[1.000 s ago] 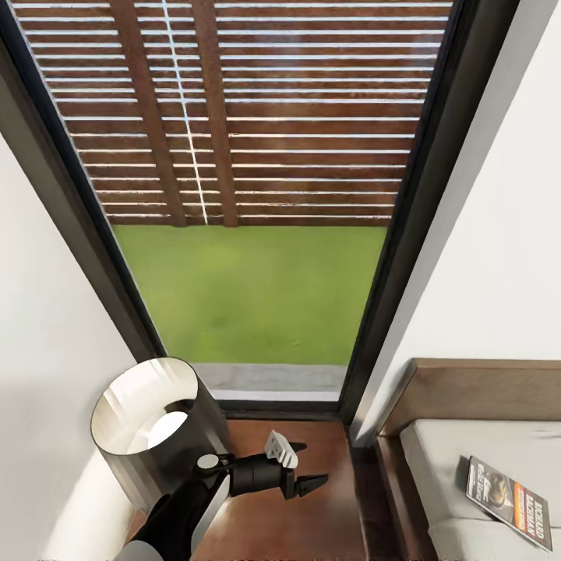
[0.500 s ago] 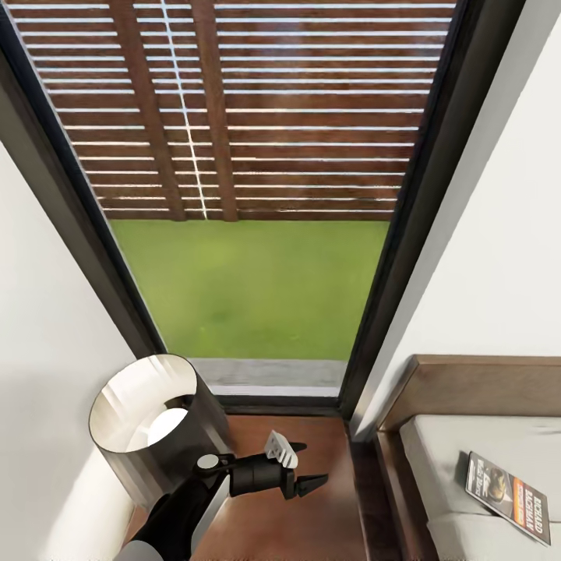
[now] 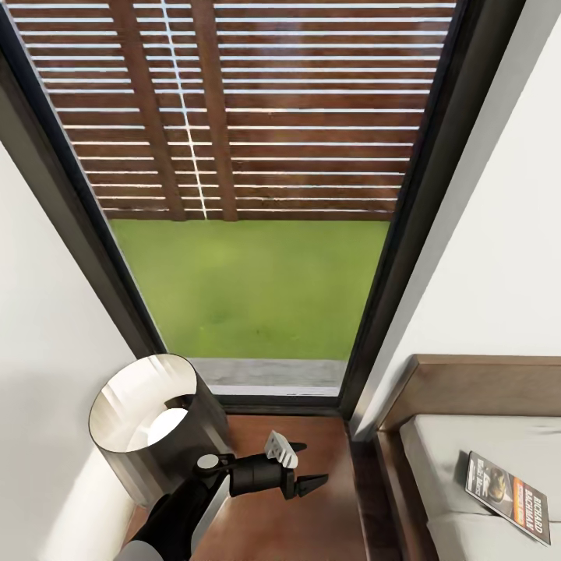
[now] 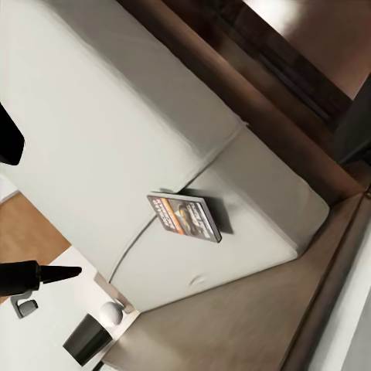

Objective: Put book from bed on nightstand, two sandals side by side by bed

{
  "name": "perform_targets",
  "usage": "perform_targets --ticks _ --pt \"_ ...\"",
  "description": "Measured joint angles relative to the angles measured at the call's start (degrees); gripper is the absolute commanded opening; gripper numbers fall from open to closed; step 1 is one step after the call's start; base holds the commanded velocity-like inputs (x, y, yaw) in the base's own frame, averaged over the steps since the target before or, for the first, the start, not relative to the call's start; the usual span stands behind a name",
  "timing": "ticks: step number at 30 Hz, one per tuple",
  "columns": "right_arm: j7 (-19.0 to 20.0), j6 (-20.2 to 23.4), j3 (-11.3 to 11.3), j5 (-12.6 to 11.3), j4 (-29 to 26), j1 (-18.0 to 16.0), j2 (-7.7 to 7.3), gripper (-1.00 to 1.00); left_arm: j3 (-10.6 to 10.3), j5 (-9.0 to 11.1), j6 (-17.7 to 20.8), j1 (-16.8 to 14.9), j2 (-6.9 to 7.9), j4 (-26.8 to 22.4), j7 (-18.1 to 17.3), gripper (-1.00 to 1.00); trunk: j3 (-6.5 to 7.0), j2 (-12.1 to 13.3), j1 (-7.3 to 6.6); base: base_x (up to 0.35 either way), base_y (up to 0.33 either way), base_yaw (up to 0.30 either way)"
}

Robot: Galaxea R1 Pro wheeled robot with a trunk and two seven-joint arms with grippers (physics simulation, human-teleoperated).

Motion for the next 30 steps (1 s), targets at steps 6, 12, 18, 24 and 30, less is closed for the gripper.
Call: perform_targets --ticks 6,12,18,24,30 --pt "0.1 0.0 0.0 0.0 0.0 0.0 0.00 1.00 0.0 0.0 0.0 0.0 0.00 0.0 0.0 1.00 0.00 0.0 0.00 0.000 0.000 -0.006" --pt "0.1 0.0 0.0 0.0 0.0 0.0 0.02 1.00 0.0 0.0 0.0 0.0 0.00 0.0 0.0 1.00 0.00 0.0 0.00 0.000 0.000 -0.005" --pt "0.2 0.0 0.0 0.0 0.0 0.0 0.04 1.00 0.0 0.0 0.0 0.0 -0.01 0.0 0.0 1.00 0.01 0.0 0.00 0.000 0.000 -0.163" --pt "0.1 0.1 0.0 0.0 0.0 0.0 0.06 1.00 0.0 0.0 0.0 0.0 0.00 0.0 0.0 1.00 0.09 0.0 0.00 0.000 0.000 -0.174" --pt "0.1 0.1 0.0 0.0 0.0 0.0 0.05 1.00 0.0 0.0 0.0 0.0 0.00 0.0 0.0 1.00 0.11 0.0 0.00 0.000 0.000 -0.032"
